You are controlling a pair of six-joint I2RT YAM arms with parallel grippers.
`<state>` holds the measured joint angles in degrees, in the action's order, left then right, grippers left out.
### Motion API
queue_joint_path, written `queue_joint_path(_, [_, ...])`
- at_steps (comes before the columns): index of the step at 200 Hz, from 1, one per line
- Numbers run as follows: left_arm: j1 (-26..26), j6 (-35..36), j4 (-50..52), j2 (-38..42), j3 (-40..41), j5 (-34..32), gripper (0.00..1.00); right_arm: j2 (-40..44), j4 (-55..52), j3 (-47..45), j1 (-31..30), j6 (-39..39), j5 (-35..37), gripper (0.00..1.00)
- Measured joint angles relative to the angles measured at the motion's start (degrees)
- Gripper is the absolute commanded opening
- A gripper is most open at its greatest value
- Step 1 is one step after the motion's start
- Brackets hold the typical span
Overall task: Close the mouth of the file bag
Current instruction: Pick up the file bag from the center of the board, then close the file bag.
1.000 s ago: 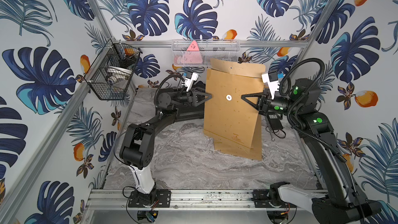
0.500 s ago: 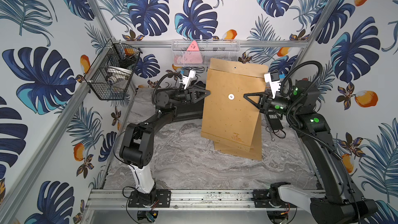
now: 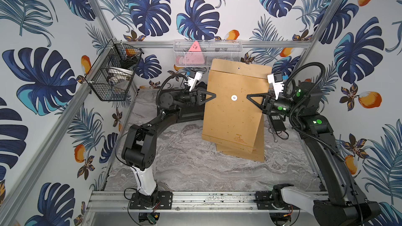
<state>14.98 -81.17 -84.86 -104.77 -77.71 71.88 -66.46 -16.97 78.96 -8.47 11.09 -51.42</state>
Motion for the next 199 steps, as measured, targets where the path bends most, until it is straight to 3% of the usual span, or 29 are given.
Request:
queue_joint_path(11, [-0.1,-0.2,-0.1,-0.3,-0.7,0.2,0.0,0.0,0.7,-0.3,0.0,0.4,0.1,0.05])
queue_joint_path(44, [-1.7,-0.1,-0.1,-0.5,-1.4,1.0,0.0,0.2,2.3,-1.4,0.0,4.6,1.2,0.52])
queue_joint_path(60, [-3.4,0.3,-0.1,-0.5,-1.4,1.4,0.0,1.0,2.0,-1.5,0.1,6.2,3.5,0.62])
queue_joint_path(147, [-4.9,12.8,6.4,3.2,4.9,4.3,0.0,5.0,-15.0,4.8,2.2,9.5,21.5,0.8])
queue_joint_path(176, [-4.9,25.3,20.6,8.0,6.7,2.4,0.0,5.6,-16.6,5.6,2.6,10.4,26.5,0.81])
queue_joint_path(199, [-4.1,42.4,41.4,12.0,5.4,-1.1,0.0,4.6,-17.8,6.4,2.9,10.9,29.4,0.81])
